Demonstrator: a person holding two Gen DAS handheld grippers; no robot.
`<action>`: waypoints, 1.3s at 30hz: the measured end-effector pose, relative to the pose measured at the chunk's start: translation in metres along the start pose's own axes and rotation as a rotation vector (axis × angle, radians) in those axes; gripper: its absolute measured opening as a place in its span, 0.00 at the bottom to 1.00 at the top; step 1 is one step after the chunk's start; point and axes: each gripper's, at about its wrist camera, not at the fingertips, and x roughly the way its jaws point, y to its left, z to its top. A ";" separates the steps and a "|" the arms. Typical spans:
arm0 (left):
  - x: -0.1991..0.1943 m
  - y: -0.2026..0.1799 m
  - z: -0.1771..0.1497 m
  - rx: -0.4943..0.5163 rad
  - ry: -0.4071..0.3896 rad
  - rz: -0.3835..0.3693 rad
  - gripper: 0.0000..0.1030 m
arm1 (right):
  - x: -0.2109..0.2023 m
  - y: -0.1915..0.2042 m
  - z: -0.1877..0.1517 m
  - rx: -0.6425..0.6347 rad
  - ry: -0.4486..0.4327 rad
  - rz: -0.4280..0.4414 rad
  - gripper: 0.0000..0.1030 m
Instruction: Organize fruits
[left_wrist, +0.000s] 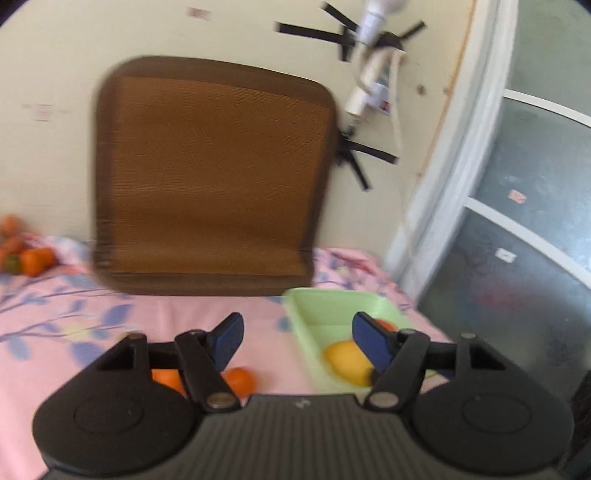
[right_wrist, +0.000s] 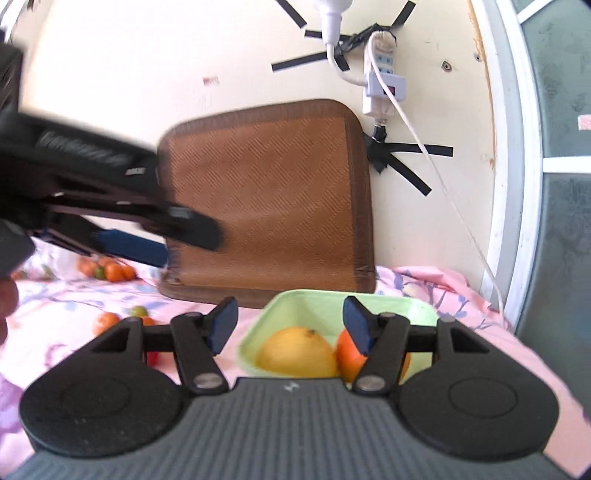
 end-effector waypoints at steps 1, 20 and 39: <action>-0.009 0.009 -0.005 0.002 -0.001 0.041 0.65 | -0.007 0.005 -0.003 0.011 0.008 0.017 0.61; -0.062 0.074 -0.098 0.005 0.025 0.239 0.65 | -0.022 0.067 -0.036 0.112 0.187 0.000 0.54; -0.067 0.073 -0.100 0.002 -0.013 0.186 0.65 | -0.016 0.077 -0.037 0.124 0.220 -0.046 0.54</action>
